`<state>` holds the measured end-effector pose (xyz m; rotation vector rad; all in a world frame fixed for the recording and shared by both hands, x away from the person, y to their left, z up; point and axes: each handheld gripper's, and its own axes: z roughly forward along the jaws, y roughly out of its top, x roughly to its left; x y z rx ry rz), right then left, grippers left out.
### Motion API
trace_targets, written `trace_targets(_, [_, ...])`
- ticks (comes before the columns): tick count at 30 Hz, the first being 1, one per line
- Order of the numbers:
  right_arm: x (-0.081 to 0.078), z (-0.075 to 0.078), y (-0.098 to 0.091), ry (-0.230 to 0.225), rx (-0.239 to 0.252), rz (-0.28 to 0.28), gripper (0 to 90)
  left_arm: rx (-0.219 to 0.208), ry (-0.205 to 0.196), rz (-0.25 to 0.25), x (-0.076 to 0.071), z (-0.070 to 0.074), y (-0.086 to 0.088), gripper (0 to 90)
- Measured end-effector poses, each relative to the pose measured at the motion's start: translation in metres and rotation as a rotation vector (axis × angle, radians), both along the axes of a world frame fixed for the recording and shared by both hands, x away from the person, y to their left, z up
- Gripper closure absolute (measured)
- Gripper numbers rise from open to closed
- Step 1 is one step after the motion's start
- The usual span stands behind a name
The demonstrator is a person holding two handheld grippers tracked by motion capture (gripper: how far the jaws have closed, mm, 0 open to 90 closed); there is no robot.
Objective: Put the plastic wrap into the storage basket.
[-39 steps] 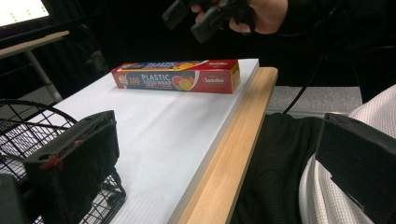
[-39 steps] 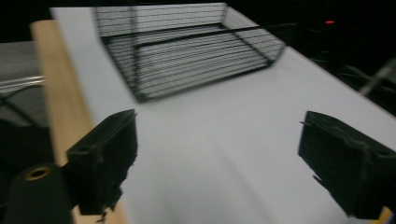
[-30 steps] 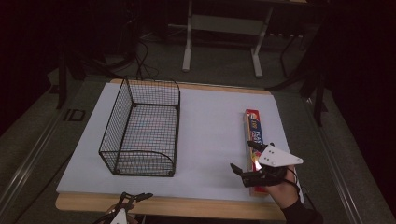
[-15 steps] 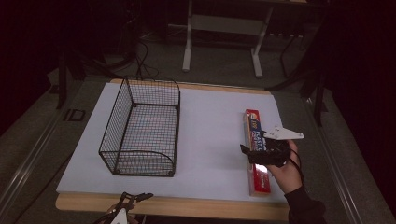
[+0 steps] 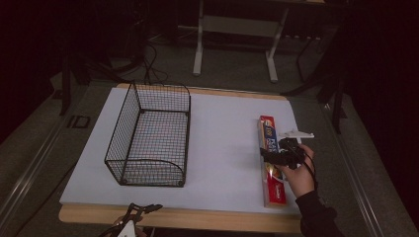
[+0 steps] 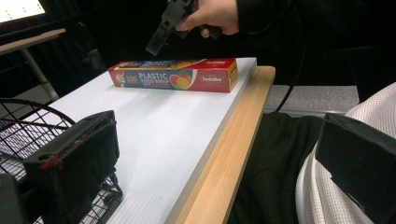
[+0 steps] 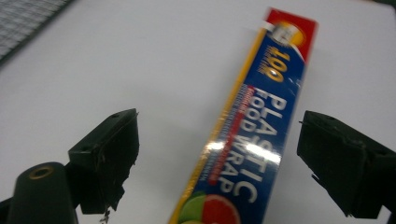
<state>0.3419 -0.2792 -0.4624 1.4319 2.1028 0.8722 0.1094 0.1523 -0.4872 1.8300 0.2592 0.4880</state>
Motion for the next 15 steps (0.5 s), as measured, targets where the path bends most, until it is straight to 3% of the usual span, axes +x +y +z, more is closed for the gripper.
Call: trace_targets(15, [0.029, -0.025, -0.001, 0.142, 0.007, -0.155, 18.2, 0.0, 0.0, -0.002, 0.0, 0.0, 0.0, 0.1])
